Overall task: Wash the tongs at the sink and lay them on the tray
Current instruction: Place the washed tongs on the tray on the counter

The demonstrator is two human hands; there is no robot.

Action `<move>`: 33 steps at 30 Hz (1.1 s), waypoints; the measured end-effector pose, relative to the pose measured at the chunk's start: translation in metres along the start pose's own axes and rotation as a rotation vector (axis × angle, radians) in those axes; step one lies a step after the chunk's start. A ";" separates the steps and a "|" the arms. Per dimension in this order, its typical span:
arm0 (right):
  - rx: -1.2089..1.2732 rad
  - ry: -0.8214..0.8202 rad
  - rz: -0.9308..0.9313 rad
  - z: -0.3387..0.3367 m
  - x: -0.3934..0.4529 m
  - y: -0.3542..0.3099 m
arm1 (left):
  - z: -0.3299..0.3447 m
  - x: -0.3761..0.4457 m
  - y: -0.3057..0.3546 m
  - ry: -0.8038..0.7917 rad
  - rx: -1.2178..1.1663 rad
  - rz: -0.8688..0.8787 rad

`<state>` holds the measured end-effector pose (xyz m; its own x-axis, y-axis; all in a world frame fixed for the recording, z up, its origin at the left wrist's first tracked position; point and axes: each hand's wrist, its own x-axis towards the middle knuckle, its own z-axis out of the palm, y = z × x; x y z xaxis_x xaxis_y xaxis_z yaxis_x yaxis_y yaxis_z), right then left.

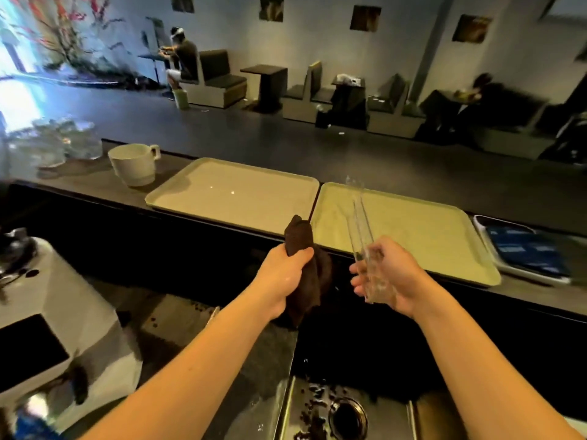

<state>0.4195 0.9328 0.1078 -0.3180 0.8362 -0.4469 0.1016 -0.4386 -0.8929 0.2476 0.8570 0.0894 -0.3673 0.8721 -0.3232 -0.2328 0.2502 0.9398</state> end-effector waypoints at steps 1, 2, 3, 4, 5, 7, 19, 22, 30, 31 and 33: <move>-0.043 0.005 0.022 -0.001 0.005 -0.002 | 0.001 0.003 -0.002 0.003 0.005 -0.009; -0.096 0.023 0.028 -0.002 0.014 -0.004 | 0.004 0.006 -0.003 0.005 0.007 -0.016; -0.177 0.050 0.020 0.000 0.021 -0.007 | 0.005 0.008 -0.003 0.009 0.004 -0.023; -0.309 0.088 -0.006 0.003 0.028 -0.009 | 0.005 0.010 -0.003 0.012 0.000 -0.029; -0.498 0.132 -0.044 0.006 0.035 -0.011 | 0.006 0.011 -0.003 0.014 -0.002 -0.032; -0.927 0.231 -0.139 0.017 0.044 -0.015 | 0.004 0.015 -0.004 0.022 -0.009 -0.031; -1.263 0.371 -0.253 0.050 0.091 -0.037 | -0.022 0.010 -0.001 0.056 -0.067 -0.031; -1.328 0.445 -0.271 0.050 0.085 -0.038 | -0.031 0.008 0.000 0.064 -0.086 -0.016; -1.352 0.417 -0.622 0.081 0.043 -0.037 | -0.066 -0.020 -0.016 0.111 -0.183 0.016; -1.301 0.308 -0.638 0.093 0.036 -0.033 | -0.075 -0.025 -0.020 0.120 -0.191 0.021; -1.194 0.096 -0.643 0.115 0.022 -0.023 | -0.093 -0.037 -0.029 0.152 -0.206 0.022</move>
<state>0.3014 0.9231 0.1248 -0.5571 0.8238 0.1048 0.7245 0.5437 -0.4237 0.1844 0.7783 0.0640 -0.5019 0.7994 -0.3303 -0.3960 0.1271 0.9094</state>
